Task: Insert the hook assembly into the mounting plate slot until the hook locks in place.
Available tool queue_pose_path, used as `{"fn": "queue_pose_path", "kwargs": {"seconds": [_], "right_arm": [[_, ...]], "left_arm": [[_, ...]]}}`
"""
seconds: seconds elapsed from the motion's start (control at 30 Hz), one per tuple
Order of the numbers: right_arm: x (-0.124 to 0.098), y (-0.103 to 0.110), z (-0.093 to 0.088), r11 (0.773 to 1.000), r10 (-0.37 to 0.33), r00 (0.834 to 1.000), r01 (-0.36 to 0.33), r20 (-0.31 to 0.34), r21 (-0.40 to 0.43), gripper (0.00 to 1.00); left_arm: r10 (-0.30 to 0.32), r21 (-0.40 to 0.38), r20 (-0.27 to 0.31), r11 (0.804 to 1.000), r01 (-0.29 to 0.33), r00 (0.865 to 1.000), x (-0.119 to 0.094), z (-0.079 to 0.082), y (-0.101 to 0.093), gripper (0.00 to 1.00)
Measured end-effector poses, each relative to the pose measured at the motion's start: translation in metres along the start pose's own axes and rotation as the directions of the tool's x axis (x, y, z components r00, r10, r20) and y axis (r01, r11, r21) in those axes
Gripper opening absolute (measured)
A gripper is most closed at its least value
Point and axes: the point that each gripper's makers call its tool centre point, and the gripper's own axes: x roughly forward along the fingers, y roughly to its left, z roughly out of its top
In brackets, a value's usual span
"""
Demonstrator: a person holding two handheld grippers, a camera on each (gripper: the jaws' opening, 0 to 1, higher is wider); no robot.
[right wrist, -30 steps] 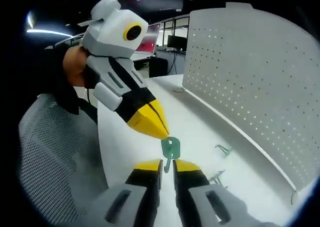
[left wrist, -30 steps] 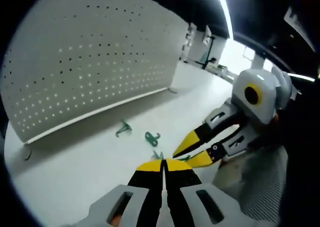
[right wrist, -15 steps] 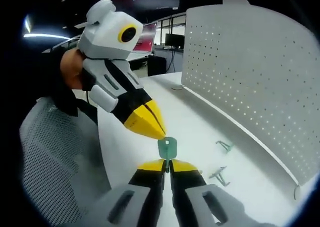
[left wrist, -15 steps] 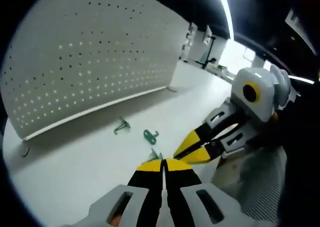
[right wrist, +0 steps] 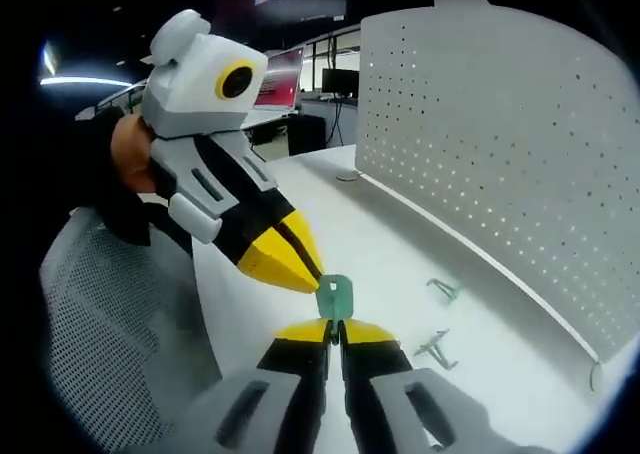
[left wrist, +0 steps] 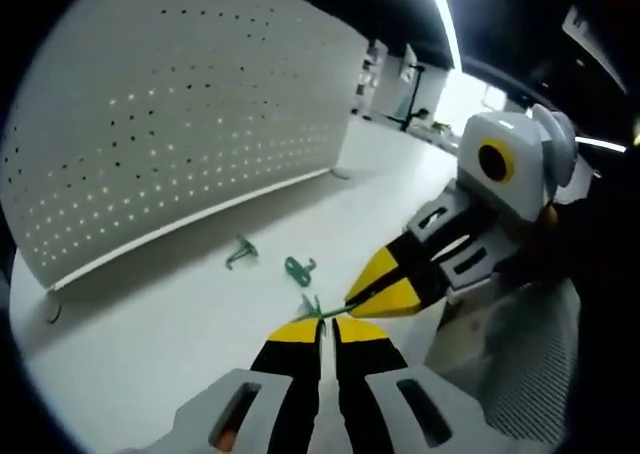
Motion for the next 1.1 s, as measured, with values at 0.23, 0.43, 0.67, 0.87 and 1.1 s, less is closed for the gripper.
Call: {"fn": "queue_pose_path", "kwargs": {"seconds": [0.23, 0.43, 0.67, 0.87, 1.1], "right_arm": [[-0.001, 0.002, 0.002, 1.000, 0.007, 1.000, -0.007, 0.009, 0.001, 0.01], [-0.001, 0.002, 0.003, 1.000, 0.004, 1.000, -0.004, 0.011, -0.004, 0.01], [-0.002, 0.001, 0.005, 1.000, -0.004, 1.000, 0.005, 0.019, -0.015, 0.01], [-0.004, -0.001, 0.011, 1.000, -0.012, 0.999, 0.012, 0.045, -0.013, 0.02], [-0.006, -0.001, 0.017, 0.999, -0.016, 0.997, 0.018, 0.070, -0.033, 0.02]], "left_arm": [[0.004, -0.015, 0.000, 1.000, -0.004, 1.000, 0.001, 0.001, 0.002, 0.03], [0.006, -0.060, 0.006, 0.998, -0.006, 1.000, 0.002, 0.002, 0.003, 0.02], [-0.003, -0.124, 0.025, 0.992, 0.006, 1.000, 0.002, 0.004, 0.004, 0.01], [-0.022, -0.215, 0.064, 0.976, 0.035, 0.998, 0.001, 0.006, 0.006, 0.01], [-0.050, -0.288, 0.095, 0.955, 0.075, 0.994, 0.001, 0.008, 0.003, 0.01]]}}
